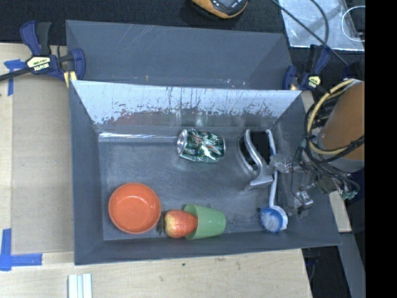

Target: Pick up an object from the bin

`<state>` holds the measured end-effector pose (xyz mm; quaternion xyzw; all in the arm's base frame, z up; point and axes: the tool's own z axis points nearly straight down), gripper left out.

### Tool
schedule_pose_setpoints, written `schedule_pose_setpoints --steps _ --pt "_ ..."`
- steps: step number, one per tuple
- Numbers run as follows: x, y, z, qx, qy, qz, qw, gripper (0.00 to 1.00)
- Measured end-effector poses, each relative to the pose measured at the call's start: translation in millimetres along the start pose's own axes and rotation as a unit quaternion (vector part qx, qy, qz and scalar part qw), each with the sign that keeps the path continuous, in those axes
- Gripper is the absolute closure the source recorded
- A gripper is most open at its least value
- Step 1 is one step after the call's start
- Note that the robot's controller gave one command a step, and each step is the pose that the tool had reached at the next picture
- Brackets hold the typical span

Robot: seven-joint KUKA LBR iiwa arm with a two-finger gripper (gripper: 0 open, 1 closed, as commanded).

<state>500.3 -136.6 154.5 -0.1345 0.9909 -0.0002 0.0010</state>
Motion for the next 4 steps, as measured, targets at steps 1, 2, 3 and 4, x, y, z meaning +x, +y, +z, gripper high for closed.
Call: schedule_pose_setpoints --steps 1,2,3,4 --pt "-4.1 9.7 6.6 0.001 -0.0019 -0.082 0.9966 0.0" --pt "-6.2 -26.6 25.8 0.002 -0.0018 -0.235 0.972 0.0" --pt "-5.9 -4.6 82.3 -0.001 -0.0056 -0.279 0.9602 0.0" --pt "-8.0 -13.8 82.8 -0.002 -0.0068 -0.442 0.8972 1.0"
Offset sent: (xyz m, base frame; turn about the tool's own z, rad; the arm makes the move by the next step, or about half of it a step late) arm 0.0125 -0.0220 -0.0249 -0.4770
